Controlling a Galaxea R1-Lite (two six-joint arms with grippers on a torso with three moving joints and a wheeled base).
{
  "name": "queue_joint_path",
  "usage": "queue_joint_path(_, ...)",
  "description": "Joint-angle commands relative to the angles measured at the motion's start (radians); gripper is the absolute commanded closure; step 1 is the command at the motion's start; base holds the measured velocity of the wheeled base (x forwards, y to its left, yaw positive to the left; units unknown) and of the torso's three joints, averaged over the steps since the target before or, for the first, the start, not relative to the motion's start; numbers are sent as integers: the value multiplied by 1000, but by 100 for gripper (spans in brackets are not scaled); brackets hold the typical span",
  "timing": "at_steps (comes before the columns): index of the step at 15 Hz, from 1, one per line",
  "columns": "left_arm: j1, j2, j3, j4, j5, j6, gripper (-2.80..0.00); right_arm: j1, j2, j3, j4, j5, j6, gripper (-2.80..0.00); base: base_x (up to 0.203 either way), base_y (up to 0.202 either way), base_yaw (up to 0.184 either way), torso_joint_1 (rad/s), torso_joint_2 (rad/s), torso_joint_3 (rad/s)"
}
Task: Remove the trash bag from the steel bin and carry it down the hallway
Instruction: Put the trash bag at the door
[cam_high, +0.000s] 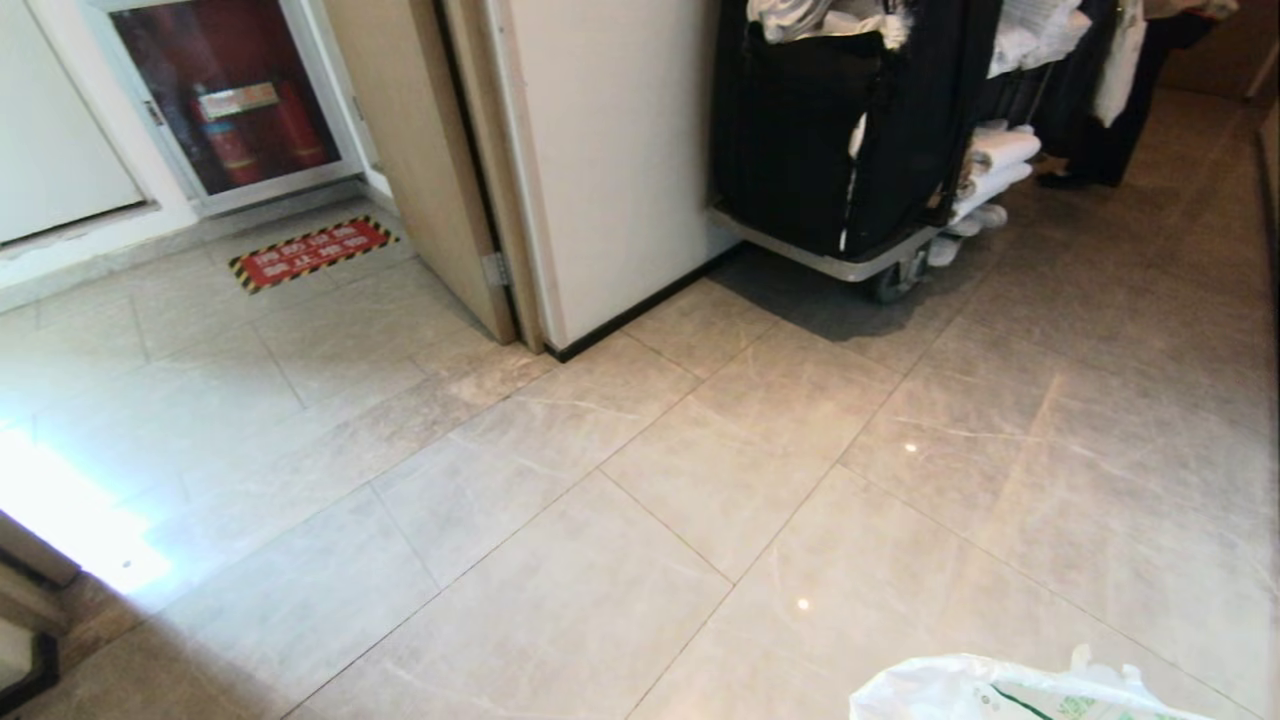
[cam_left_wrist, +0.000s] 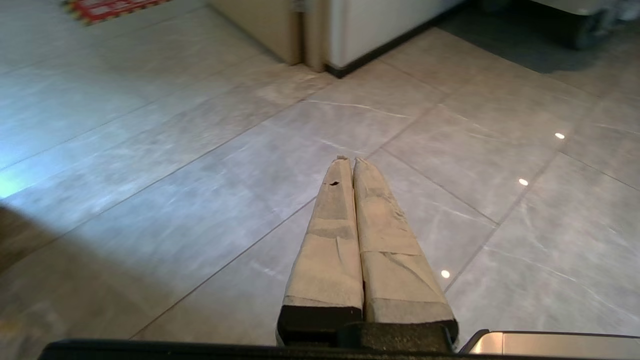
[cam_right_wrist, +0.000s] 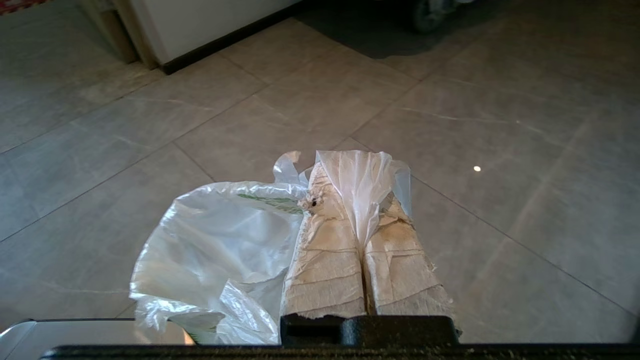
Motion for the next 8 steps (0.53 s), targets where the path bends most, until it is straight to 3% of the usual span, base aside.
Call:
queue_joint_path(1, 0, 0, 0, 0, 1, 0, 0, 0, -1, 0, 0, 0, 0, 0, 3, 10, -172, 7, 5, 5)
queue_joint_path(8, 0, 0, 0, 0, 0, 0, 0, 0, 0, 0, 0, 0, 0, 0, 1, 9, -173, 1, 3, 3)
